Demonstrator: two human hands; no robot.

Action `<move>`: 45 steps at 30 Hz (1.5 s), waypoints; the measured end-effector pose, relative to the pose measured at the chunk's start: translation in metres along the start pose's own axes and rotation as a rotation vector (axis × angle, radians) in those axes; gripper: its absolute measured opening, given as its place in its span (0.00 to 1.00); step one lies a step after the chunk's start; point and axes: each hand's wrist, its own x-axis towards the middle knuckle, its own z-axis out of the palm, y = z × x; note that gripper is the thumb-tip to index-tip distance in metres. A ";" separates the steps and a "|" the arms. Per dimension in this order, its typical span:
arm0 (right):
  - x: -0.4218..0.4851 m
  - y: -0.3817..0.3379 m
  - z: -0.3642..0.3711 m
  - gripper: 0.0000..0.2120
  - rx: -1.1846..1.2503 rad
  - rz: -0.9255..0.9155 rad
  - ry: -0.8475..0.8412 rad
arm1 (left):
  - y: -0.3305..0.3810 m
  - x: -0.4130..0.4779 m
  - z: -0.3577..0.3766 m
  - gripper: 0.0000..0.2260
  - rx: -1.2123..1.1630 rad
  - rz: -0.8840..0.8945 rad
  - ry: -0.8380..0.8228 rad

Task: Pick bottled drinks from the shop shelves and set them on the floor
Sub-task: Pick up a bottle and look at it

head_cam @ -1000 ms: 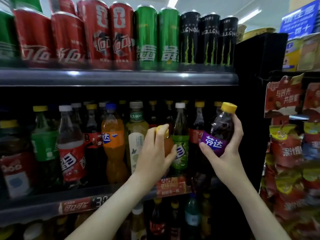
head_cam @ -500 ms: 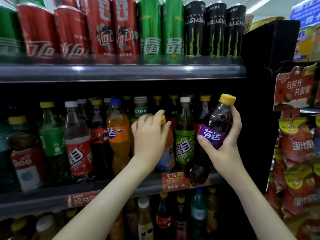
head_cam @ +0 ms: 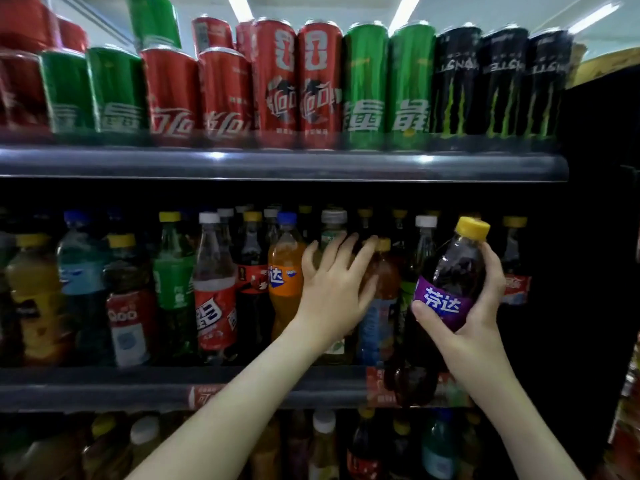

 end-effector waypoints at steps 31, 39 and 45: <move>-0.053 -0.097 0.285 0.45 0.251 0.119 -0.235 | -0.266 -0.103 -0.116 0.33 0.082 -0.203 0.068; -0.043 -0.097 0.260 0.44 0.155 0.100 -0.197 | -0.272 -0.094 -0.115 0.28 0.036 -0.276 -0.121; -0.037 -0.100 0.241 0.44 0.149 0.092 -0.200 | -0.258 -0.088 -0.114 0.32 0.090 -0.309 -0.078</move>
